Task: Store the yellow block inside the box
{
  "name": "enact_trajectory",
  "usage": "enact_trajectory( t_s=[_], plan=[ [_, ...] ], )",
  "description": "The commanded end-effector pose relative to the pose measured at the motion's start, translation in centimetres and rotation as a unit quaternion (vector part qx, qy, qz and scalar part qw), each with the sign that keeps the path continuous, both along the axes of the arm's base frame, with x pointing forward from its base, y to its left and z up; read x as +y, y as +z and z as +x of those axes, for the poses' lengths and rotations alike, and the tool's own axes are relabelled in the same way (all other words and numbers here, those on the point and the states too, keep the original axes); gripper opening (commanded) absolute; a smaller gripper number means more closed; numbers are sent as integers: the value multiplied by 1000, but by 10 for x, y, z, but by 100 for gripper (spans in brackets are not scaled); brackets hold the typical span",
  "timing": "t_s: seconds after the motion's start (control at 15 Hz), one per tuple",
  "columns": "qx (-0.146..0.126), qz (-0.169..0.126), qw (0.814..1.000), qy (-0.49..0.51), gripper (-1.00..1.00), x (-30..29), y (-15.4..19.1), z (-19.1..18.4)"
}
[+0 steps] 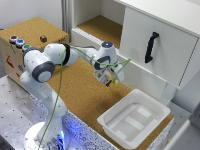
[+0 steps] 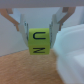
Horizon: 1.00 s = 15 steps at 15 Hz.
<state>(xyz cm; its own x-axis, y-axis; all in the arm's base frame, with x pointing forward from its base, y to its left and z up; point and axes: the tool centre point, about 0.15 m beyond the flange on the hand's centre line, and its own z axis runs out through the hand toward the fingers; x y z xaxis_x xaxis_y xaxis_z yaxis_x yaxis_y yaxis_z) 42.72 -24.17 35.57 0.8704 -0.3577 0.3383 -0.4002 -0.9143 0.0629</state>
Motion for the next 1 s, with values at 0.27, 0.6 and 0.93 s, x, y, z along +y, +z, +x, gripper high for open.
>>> enact_trajectory(
  t_s=[0.27, 0.6, 0.93],
  plan=[
    [115, 63, 991, 35, -100, -141, -28, -30],
    [172, 64, 977, 110, -100, -159, -77, -34],
    [167, 78, 958, 219, -100, -157, -131, -21]
  ],
)
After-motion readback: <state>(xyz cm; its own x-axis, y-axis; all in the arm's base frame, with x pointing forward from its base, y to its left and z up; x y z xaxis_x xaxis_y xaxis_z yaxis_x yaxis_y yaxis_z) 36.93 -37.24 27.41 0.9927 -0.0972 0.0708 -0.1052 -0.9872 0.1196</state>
